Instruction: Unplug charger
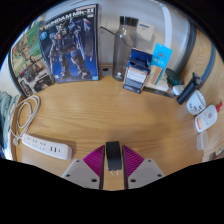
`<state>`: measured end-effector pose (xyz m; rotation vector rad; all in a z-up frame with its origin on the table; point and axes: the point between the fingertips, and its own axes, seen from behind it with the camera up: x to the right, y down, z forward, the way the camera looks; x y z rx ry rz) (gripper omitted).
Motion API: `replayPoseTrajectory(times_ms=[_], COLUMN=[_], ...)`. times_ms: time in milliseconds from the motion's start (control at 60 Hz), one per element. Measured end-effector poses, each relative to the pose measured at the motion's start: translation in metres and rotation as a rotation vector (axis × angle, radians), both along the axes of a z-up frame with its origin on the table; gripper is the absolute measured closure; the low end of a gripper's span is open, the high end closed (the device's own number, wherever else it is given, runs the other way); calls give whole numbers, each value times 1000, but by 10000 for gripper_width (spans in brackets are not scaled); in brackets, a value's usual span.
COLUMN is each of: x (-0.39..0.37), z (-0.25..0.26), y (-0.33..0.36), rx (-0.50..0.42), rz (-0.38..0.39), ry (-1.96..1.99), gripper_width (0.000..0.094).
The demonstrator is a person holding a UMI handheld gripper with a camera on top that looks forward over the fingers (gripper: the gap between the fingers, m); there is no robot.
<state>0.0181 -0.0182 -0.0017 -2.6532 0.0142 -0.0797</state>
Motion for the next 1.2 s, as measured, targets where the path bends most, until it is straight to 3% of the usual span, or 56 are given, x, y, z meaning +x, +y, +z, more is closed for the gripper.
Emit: replayPoseTrajectory(times_ms=[50,150,183,250,483,667,950,1200], x=[-1,-7,-11,-15,-7,-7,-23,-16], z=[11,52,68,107,229,262,233,225], y=[0,-2,-3,-10,-65,-143,-264,-316], rx=[19,105,137,207,475,607,573,568], rz=[-14,-27,-27,-25,-29,-25,34,65], ry=[0,22,34,57,49,69,156,134], gripper_width=[617,361,237,148,80,86,90,89])
